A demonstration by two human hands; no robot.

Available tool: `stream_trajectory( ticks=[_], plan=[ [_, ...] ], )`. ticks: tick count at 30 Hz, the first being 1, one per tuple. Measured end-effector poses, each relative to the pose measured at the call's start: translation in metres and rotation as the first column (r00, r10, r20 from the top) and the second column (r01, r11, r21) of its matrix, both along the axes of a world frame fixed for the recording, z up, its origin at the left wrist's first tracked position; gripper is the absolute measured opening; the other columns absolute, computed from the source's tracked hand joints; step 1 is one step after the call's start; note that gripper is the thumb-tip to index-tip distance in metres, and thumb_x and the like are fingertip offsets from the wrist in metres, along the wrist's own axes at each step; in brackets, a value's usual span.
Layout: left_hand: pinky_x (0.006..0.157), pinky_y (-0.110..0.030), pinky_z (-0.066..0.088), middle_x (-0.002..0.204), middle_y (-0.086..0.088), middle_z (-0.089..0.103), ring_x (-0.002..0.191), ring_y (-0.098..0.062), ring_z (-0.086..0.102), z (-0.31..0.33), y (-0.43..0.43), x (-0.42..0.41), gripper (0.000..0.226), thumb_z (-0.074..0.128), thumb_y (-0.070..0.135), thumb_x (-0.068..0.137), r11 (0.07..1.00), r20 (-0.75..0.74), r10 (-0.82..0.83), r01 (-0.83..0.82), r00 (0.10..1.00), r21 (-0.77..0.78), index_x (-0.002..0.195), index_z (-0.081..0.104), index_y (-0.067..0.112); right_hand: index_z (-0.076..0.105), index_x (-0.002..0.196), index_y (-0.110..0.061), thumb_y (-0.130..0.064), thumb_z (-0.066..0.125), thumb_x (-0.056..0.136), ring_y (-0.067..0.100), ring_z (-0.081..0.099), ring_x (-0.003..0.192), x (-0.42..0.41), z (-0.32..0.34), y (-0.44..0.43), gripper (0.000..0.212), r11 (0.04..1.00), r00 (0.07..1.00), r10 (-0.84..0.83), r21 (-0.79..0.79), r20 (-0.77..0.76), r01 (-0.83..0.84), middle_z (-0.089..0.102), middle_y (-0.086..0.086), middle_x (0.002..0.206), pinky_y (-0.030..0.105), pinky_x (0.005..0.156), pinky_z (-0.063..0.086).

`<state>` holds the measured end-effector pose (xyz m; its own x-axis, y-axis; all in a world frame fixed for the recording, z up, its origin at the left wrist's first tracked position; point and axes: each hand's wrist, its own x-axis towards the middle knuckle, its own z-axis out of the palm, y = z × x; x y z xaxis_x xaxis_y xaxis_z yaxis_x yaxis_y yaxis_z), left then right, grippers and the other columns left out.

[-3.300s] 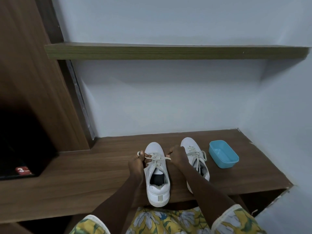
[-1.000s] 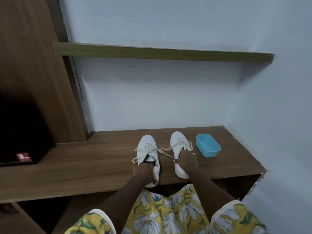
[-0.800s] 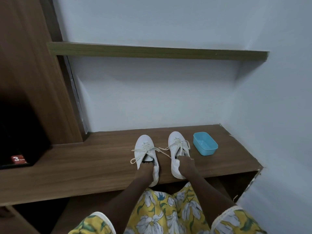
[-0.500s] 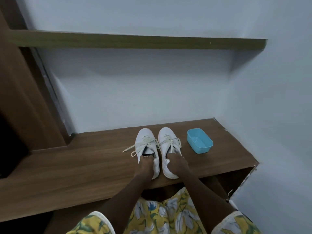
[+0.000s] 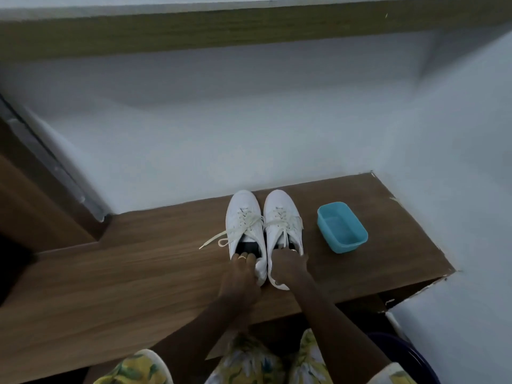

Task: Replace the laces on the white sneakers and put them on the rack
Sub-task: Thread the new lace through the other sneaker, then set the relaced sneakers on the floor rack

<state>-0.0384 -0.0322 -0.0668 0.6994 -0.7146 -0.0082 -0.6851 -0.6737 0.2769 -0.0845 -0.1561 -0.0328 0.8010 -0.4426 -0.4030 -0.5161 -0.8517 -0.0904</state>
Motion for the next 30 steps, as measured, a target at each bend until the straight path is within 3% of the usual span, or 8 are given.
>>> stream_trajectory(
  ticks=[3,7,12,16,18,21,24,30],
  plan=[
    [0.071,-0.024,0.031,0.109,-0.004,0.053,0.102,-0.022,0.05,0.007,0.0,0.003,0.035,0.056,0.02,0.076,0.999,0.019,-0.03,0.031,0.999,-0.043,0.11,0.055,0.011,0.054,0.121,-0.012,-0.015,0.046,0.095,0.026,0.049,0.12,-0.006,-0.002,0.001,0.027,1.0,0.999,0.015,-0.015,0.05,-0.015,0.054,0.007,0.126,0.048,0.101,0.039],
    [0.059,-0.024,0.025,0.067,0.004,0.055,0.062,-0.012,0.049,0.023,-0.003,0.01,0.041,0.056,0.04,0.05,0.974,0.181,-0.225,0.223,0.958,0.027,0.083,0.049,0.017,0.054,0.122,-0.012,-0.017,0.039,0.099,0.026,0.046,0.124,-0.008,-0.001,0.004,0.028,0.998,0.994,-0.041,0.043,0.106,0.037,0.055,0.008,0.126,0.04,0.097,0.044],
    [0.051,-0.026,0.04,0.068,-0.001,0.052,0.063,-0.018,0.051,-0.002,0.01,0.01,0.031,0.037,0.035,0.057,0.983,0.081,-0.186,0.185,0.979,0.017,0.083,0.038,0.018,0.058,0.118,-0.009,-0.013,0.034,0.1,0.027,0.05,0.119,-0.026,0.006,0.013,0.03,1.0,0.987,-0.021,0.012,0.157,0.019,0.059,0.009,0.12,0.035,0.088,0.044],
    [0.043,-0.026,0.043,0.067,-0.005,0.056,0.058,-0.024,0.056,0.012,0.028,-0.021,0.028,0.047,0.027,0.059,0.991,-0.01,-0.135,0.135,0.991,0.012,0.084,0.043,0.015,0.065,0.106,-0.007,-0.01,0.042,0.095,0.028,0.056,0.109,-0.061,0.018,0.03,0.025,0.997,0.989,-0.056,0.058,0.137,0.049,0.065,0.012,0.107,0.033,0.082,0.044],
    [0.041,-0.026,0.039,0.065,-0.006,0.057,0.055,-0.025,0.057,0.028,0.034,-0.04,0.038,0.071,0.021,0.048,0.993,-0.051,-0.121,0.122,0.991,0.001,0.079,0.051,0.012,0.071,0.078,-0.014,-0.016,0.071,0.075,0.025,0.065,0.083,-0.075,0.035,0.043,0.004,0.998,0.98,-0.062,-0.002,0.188,0.064,0.069,0.006,0.077,0.029,0.064,0.048],
    [0.037,-0.025,0.034,0.06,-0.003,0.056,0.052,-0.023,0.057,0.057,0.037,-0.061,0.036,0.067,0.024,0.052,0.988,-0.014,-0.156,0.155,0.988,-0.018,0.079,0.045,0.016,0.056,0.035,-0.02,-0.023,0.09,0.019,0.015,0.054,0.04,-0.097,0.052,0.053,0.038,0.991,0.969,-0.137,0.03,0.205,0.134,0.045,-0.005,0.033,0.017,0.035,0.037],
    [0.037,-0.023,0.033,0.058,-0.001,0.055,0.051,-0.021,0.056,0.086,0.031,-0.077,0.026,0.043,0.034,0.059,0.971,0.045,-0.232,0.234,0.972,-0.047,0.079,0.037,0.019,0.054,0.032,-0.02,-0.028,0.089,0.013,0.014,0.052,0.037,-0.12,0.075,0.054,0.04,0.98,0.95,-0.197,0.02,0.242,0.198,0.042,-0.005,0.03,0.018,0.034,0.038],
    [0.037,-0.023,0.039,0.063,-0.004,0.058,0.054,-0.023,0.06,0.105,0.006,-0.107,0.036,0.062,0.025,0.055,0.898,0.042,-0.433,0.435,0.9,-0.07,0.082,0.04,0.016,0.057,0.033,-0.023,-0.028,0.088,0.011,0.014,0.051,0.034,-0.178,0.112,0.053,0.038,0.901,0.864,-0.424,0.025,0.273,0.434,0.046,0.003,0.033,0.017,0.034,0.038]
  ],
)
